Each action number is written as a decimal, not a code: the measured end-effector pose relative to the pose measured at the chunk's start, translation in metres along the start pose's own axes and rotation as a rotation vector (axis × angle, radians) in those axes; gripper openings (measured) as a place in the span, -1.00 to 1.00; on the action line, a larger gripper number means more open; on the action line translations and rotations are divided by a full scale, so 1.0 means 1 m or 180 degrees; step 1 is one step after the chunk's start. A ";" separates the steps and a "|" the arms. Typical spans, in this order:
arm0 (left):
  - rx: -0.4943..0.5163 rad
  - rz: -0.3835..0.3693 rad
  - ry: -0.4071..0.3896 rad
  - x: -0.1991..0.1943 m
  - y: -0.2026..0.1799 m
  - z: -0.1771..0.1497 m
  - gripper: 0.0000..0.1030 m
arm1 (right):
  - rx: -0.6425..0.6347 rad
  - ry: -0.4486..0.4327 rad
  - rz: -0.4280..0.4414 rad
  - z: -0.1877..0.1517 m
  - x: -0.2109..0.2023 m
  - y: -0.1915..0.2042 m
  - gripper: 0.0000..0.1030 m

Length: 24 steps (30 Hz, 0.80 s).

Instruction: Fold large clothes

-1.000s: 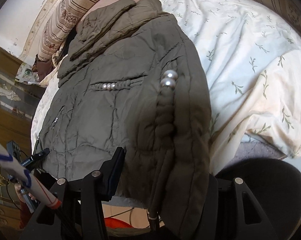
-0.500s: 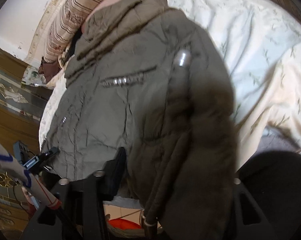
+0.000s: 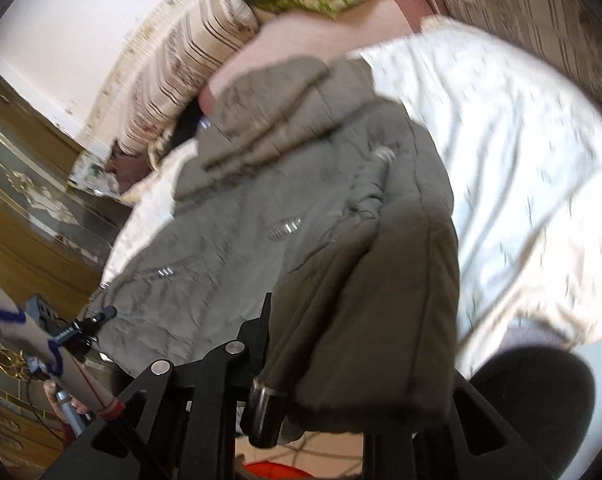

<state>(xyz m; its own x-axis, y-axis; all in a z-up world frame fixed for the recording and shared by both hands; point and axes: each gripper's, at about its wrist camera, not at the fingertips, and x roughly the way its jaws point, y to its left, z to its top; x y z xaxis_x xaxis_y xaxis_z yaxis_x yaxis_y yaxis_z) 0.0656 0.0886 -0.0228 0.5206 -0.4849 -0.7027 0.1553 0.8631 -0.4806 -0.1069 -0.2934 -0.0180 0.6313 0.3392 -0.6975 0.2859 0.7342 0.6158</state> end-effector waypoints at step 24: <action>0.0404 0.0690 -0.0282 0.112 -0.077 0.248 -0.64 | -0.0154 -0.0611 -0.0330 0.231 0.063 0.050 -0.57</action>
<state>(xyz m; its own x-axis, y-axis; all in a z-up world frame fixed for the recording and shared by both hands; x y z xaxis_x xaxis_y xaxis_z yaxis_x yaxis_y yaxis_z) 0.3202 0.0028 0.0658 0.6238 -0.2774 -0.7307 0.1333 0.9590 -0.2503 0.1138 -0.3712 0.0530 0.7272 0.1457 -0.6708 0.3243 0.7883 0.5228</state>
